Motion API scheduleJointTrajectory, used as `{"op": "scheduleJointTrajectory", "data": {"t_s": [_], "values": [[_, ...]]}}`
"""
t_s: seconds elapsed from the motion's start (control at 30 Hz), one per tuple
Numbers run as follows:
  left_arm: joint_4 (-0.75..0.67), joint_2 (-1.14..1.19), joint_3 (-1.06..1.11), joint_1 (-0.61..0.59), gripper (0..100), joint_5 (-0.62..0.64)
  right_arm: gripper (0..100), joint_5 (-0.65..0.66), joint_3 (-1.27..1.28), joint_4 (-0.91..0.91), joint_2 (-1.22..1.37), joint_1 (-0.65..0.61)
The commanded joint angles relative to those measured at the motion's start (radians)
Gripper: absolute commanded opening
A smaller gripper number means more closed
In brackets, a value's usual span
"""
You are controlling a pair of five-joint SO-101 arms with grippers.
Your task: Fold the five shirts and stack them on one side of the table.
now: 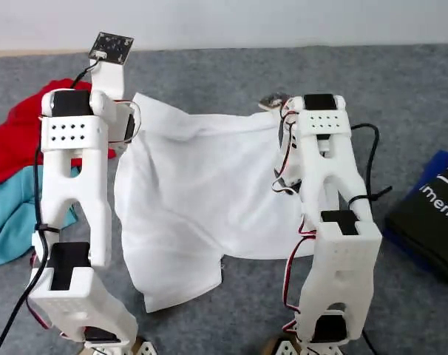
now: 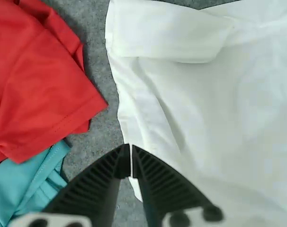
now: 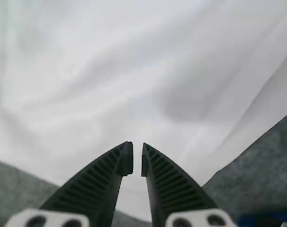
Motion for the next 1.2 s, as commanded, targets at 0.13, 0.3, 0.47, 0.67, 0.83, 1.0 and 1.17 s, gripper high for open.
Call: {"op": "scheduleJointTrajectory", "data": {"t_s": [0.13, 0.3, 0.47, 0.67, 0.83, 1.0, 1.17], "values": [[0.002, -0.006, -0.030, -0.003, 1, 0.006, 12.6, -0.011, -0.040, -0.025, 0.039, 0.065], [-0.060, -0.008, 0.016, -0.003, 1, 0.005, 20.3, -0.009, -0.080, -0.010, 0.041, 0.111], [-0.091, -0.012, 0.064, -0.002, 1, 0.005, 20.3, -0.006, -0.130, -0.042, 0.061, 0.128], [-0.091, -0.008, 0.064, 0.000, 1, 0.005, 20.3, -0.006, -0.138, -0.054, 0.136, 0.108], [-0.091, -0.008, 0.064, 0.000, 1, 0.005, 18.9, -0.006, -0.138, -0.056, 0.163, 0.105], [-0.091, -0.006, 0.064, 0.002, 1, 0.005, 5.2, -0.005, -0.138, -0.058, 0.159, 0.108], [-0.144, -0.006, 0.108, 0.006, 1, 0.005, 1.0, -0.005, -0.178, -0.059, 0.159, 0.111]]}}
